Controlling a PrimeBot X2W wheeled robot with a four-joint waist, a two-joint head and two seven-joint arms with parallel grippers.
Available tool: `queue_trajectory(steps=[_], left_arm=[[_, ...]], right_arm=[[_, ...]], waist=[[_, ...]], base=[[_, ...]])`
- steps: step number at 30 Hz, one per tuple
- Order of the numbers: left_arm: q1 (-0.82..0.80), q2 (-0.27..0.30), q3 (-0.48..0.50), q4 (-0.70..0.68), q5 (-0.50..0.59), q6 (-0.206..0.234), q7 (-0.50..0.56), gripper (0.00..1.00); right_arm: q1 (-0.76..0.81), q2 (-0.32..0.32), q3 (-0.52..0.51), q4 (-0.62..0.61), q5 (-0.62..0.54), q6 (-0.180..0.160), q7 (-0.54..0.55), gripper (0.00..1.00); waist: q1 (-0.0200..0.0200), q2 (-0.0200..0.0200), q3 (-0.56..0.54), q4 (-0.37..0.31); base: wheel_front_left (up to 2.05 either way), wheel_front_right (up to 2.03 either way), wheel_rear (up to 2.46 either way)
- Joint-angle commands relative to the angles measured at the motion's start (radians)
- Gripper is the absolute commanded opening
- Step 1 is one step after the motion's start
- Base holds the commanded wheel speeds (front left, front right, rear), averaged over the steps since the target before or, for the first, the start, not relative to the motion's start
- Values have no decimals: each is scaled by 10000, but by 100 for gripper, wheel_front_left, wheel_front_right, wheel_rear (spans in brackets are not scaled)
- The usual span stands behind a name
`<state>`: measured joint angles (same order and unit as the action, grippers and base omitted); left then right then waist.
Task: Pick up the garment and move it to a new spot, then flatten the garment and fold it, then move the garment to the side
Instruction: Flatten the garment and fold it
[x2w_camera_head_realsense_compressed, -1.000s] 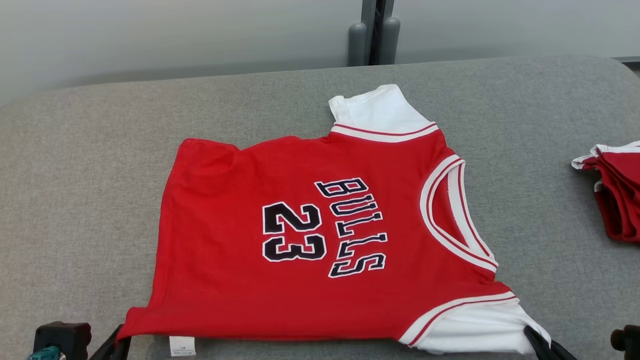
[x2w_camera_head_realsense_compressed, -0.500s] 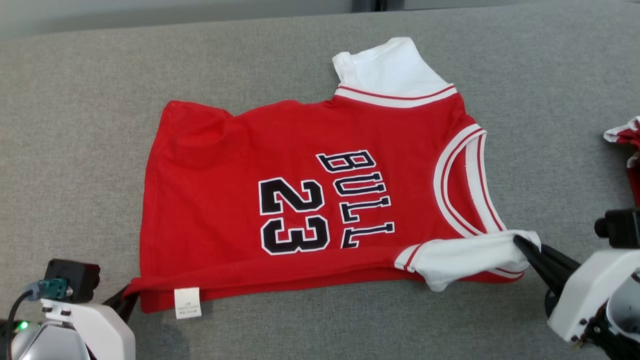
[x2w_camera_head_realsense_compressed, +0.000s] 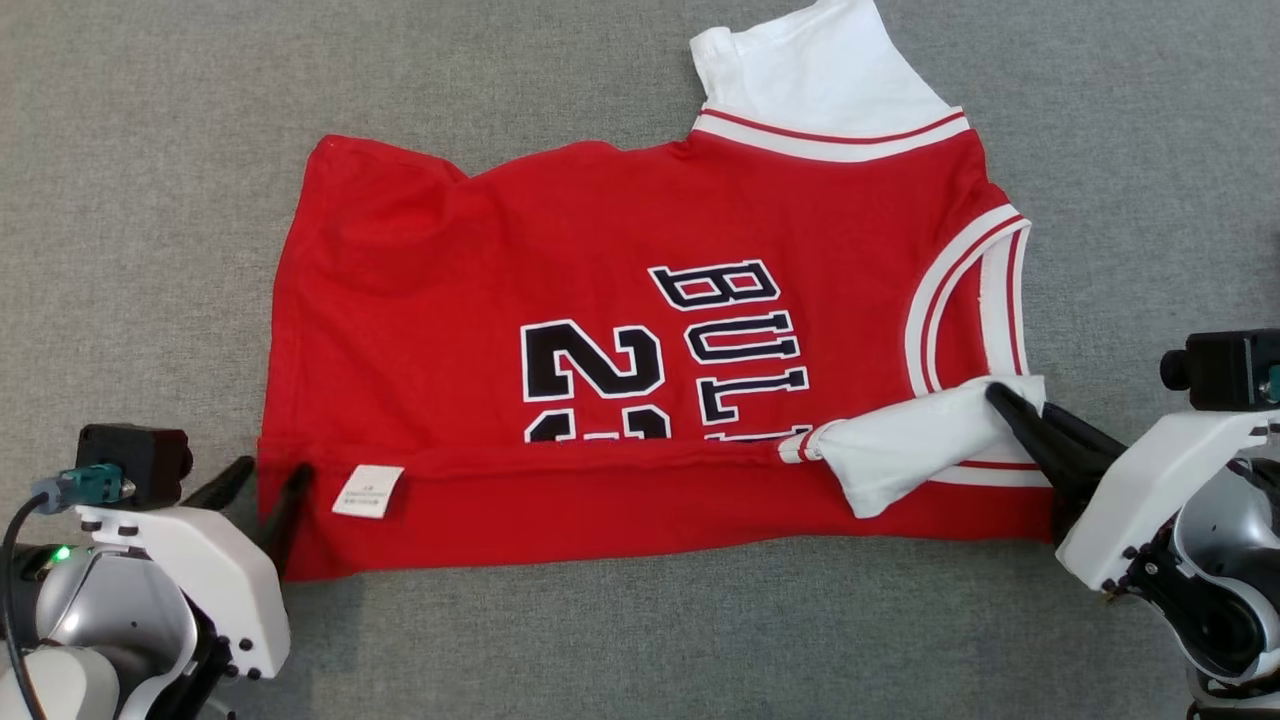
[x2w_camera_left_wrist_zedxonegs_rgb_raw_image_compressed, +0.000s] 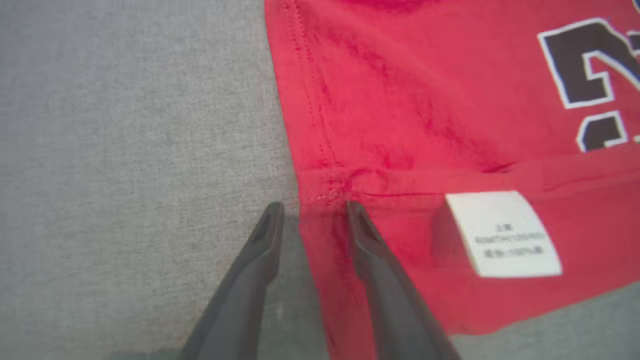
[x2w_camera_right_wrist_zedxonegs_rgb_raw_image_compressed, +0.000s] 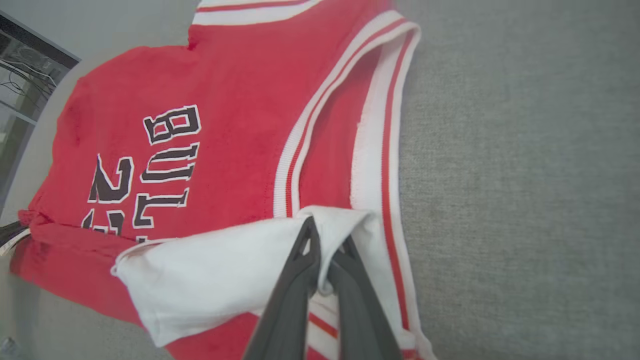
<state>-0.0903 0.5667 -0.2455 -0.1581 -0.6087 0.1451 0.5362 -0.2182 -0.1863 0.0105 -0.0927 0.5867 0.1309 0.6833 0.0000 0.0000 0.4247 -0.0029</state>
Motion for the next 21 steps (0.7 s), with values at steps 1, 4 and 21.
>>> queue_trajectory(steps=[1,4,21], left_arm=[[-185,-200,118,100,-58,125,-317,100],[-203,-747,385,107,-282,239,-1146,100],[-181,-3032,1218,37,1026,1297,-6883,100]], right_arm=[[-118,61,-48,27,303,-3,-351,100],[138,192,-182,-8,762,-3,-1129,100],[799,214,-418,-922,-986,-2,-7822,100]], waist=[[0,0,19,-18],[0,0,-16,-34],[0,0,-967,-114]], base=[[0,0,0],[0,0,0],[0,0,0]])
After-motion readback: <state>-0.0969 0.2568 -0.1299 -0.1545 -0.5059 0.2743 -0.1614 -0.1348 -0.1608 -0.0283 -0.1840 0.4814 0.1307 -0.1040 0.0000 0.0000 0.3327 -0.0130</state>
